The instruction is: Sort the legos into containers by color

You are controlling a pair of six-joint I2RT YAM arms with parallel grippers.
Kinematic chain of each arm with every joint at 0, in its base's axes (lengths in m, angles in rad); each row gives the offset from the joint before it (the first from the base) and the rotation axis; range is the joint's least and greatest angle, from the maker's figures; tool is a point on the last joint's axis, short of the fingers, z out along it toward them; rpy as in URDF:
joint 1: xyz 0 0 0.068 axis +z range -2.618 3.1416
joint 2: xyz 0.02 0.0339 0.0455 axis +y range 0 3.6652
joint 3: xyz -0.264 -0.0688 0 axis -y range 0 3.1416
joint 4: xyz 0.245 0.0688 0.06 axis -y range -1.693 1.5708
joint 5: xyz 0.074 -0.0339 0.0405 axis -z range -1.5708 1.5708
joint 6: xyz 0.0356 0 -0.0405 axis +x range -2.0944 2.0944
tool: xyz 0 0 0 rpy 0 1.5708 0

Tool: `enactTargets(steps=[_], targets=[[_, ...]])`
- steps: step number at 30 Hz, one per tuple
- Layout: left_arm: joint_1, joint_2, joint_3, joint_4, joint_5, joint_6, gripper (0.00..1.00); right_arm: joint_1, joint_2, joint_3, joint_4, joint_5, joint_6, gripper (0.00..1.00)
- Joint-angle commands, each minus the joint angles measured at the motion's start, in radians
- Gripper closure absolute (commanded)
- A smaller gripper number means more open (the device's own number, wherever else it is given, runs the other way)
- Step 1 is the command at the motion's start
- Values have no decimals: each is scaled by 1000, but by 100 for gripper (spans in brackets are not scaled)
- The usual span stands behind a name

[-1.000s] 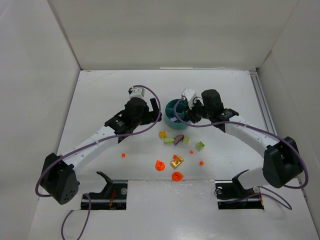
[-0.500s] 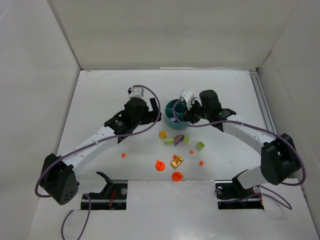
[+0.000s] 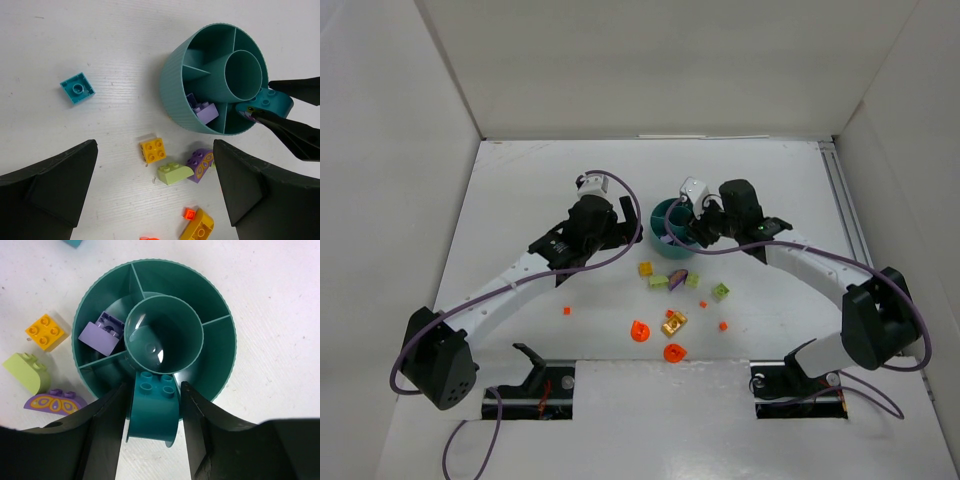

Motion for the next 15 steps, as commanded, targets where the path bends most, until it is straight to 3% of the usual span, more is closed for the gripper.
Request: enactTargets(steps=[1, 4, 8, 11, 15], targets=[[3, -19, 8, 7, -14, 4, 0, 11, -34, -10, 54, -6, 2, 48], [3, -19, 8, 7, -14, 4, 0, 11, -44, -19, 54, -15, 2, 56], [3, -19, 8, 7, -5, 4, 0, 11, -20, -10, 54, -72, -57, 74], [3, -19, 8, -2, -5, 4, 0, 11, 9, 39, 23, -156, -123, 74], [3, -19, 8, -2, -5, 4, 0, 34, 34, 103, -64, -137, -166, 65]])
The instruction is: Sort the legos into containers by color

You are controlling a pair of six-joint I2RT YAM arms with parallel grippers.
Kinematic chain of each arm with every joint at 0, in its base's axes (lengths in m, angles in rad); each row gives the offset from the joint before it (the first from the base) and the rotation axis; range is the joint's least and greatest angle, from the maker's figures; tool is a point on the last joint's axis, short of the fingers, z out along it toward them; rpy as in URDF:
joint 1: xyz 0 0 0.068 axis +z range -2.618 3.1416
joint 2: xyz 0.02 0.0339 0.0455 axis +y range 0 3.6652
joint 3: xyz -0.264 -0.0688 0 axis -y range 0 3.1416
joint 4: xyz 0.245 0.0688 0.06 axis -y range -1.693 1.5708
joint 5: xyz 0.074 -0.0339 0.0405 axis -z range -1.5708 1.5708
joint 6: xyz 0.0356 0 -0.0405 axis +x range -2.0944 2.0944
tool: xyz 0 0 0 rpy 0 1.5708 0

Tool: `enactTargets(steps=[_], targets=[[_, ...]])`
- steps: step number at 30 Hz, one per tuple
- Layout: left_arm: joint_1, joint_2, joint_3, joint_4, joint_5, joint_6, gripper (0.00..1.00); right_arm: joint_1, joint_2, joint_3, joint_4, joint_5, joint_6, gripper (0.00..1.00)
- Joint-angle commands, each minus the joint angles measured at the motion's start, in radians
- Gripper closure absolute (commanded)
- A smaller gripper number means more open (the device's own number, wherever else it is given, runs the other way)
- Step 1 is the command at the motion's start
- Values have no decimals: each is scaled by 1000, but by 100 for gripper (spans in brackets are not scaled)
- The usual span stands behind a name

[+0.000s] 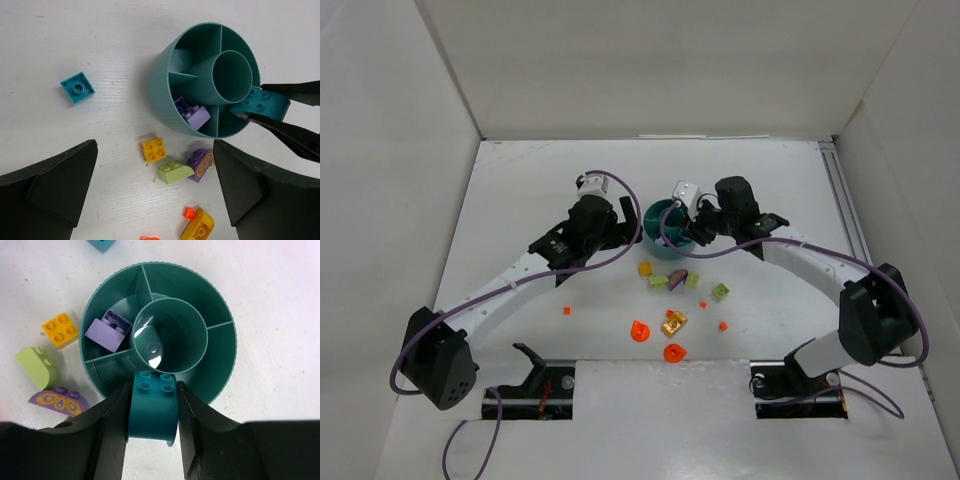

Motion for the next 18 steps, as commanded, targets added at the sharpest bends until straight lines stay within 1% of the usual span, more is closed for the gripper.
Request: enactTargets(steps=[1, 4, 6, 7, 10, 11, 13, 15, 18], targets=[[3, -19, 8, 0, -6, 4, 0, 36, 28, 82, -55, -12, -71, 62], [3, -9, 8, 0, -6, 14, 0, 47, 54, 106, -102, 26, -71, 61], [3, 1, 8, 0, -6, 14, 0, 56, 65, 135, -128, 37, -71, 57], [3, 1, 8, 0, -6, 14, 0, 66, 65, 135, -138, 48, -62, 52], [3, 1, 8, 0, -6, 14, 0, 77, 65, 148, -150, 48, -62, 42], [3, 1, 8, 0, 3, 14, 0, 89, 65, 148, -150, 48, -62, 35], [3, 1, 8, 0, 4, 14, 0, 90, 65, 148, -150, 62, -53, 35], [3, 1, 8, 0, 4, 14, 0, 90, 65, 158, -161, 91, -43, 32], [3, 1, 8, 0, 4, 23, 0, 90, 42, 158, -170, 132, -22, 32]])
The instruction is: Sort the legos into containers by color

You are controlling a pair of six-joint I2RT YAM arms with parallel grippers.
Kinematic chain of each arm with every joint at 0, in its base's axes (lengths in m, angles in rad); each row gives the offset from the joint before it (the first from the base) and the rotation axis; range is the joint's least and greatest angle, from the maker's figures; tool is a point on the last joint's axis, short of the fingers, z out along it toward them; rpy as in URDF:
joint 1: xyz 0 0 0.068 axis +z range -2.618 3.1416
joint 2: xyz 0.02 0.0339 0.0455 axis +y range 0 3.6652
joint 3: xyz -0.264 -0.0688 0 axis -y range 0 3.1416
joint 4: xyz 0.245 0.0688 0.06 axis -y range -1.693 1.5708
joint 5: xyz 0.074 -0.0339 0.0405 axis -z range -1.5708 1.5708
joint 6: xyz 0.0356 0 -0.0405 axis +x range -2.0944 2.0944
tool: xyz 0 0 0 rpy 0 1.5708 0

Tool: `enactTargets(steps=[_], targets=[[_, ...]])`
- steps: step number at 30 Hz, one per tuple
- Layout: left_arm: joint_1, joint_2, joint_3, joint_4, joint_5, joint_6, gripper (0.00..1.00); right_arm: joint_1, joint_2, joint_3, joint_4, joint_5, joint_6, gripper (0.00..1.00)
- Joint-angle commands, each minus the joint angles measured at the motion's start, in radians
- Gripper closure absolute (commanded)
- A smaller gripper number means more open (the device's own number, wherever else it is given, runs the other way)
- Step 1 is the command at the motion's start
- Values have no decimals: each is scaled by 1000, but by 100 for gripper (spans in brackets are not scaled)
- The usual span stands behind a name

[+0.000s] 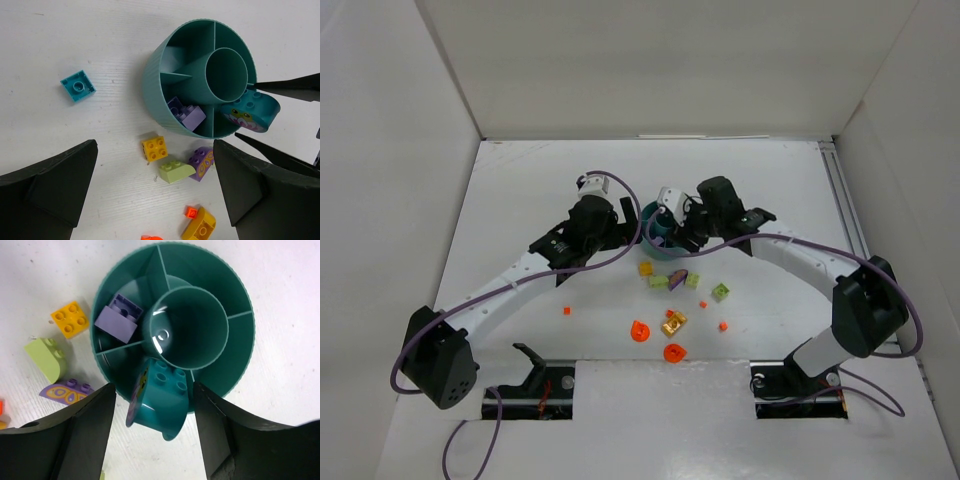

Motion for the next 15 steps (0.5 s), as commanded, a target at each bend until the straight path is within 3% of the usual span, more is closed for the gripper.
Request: enactTargets(steps=[1, 8, 15], targets=[[3, -4, 8, 5, 0, 19, 0, 6, -24, 49, -13, 67, 37, 32], [3, -4, 8, 5, 0, 19, 0, 6, -58, 29, -55, 111, 117, 34], [3, 7, 8, 5, 9, 28, 0, 6, -58, 38, -41, 96, 158, 65]])
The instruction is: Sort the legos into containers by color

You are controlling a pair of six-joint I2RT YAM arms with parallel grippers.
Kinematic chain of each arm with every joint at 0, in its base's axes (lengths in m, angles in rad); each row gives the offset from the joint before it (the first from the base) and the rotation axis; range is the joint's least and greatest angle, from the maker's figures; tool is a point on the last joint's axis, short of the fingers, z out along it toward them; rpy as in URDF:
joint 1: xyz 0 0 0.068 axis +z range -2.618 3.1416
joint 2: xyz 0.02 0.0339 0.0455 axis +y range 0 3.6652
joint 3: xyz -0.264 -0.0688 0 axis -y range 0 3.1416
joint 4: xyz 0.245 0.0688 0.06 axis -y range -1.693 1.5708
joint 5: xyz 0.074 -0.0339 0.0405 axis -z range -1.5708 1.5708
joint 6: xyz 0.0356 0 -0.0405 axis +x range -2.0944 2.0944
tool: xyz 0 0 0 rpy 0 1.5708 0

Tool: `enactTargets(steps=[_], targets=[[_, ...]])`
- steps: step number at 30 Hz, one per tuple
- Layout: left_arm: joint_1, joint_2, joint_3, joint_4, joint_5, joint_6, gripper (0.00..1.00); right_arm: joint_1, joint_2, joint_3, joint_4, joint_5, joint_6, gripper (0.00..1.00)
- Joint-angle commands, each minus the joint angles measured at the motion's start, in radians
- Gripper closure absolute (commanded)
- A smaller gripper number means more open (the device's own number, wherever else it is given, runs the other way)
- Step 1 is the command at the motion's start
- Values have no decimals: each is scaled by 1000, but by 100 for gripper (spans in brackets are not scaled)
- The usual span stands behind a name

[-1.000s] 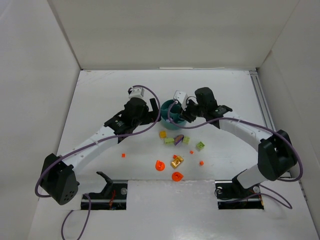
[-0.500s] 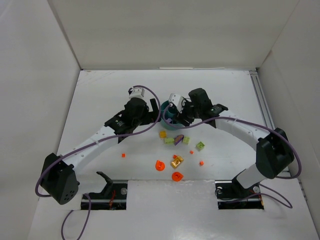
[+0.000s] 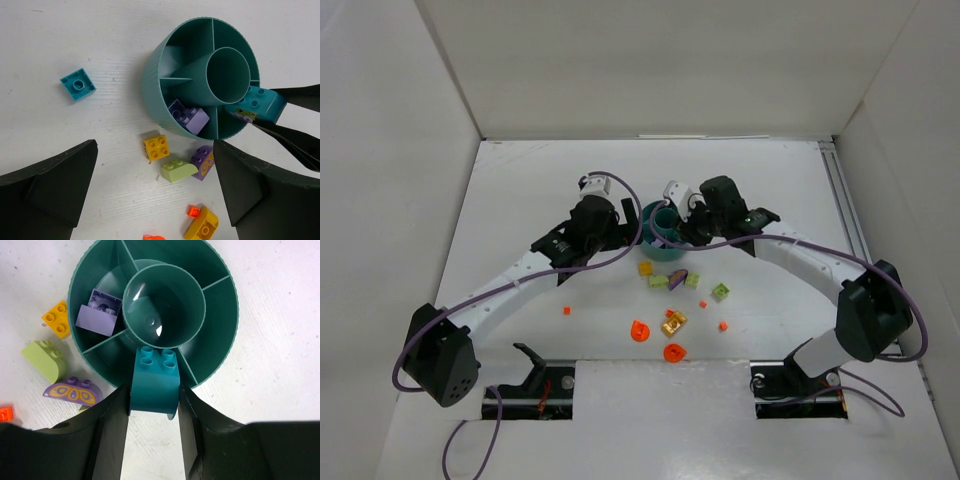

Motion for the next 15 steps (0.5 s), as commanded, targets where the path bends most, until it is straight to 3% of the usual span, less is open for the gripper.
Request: enactTargets(steps=[1, 5, 9, 15], targets=[[3, -5, 8, 5, 5, 23, 0, 8, -29, 37, -16, -4, 29, 68], [3, -5, 8, 5, 5, 23, 0, 8, -64, 37, -17, -13, 29, 83], [3, -5, 8, 5, 5, 32, 0, -2, -90, 37, -17, -22, -14, 92], [3, -5, 8, 14, 5, 32, 0, -32, -87, 56, -17, -111, -74, 94]])
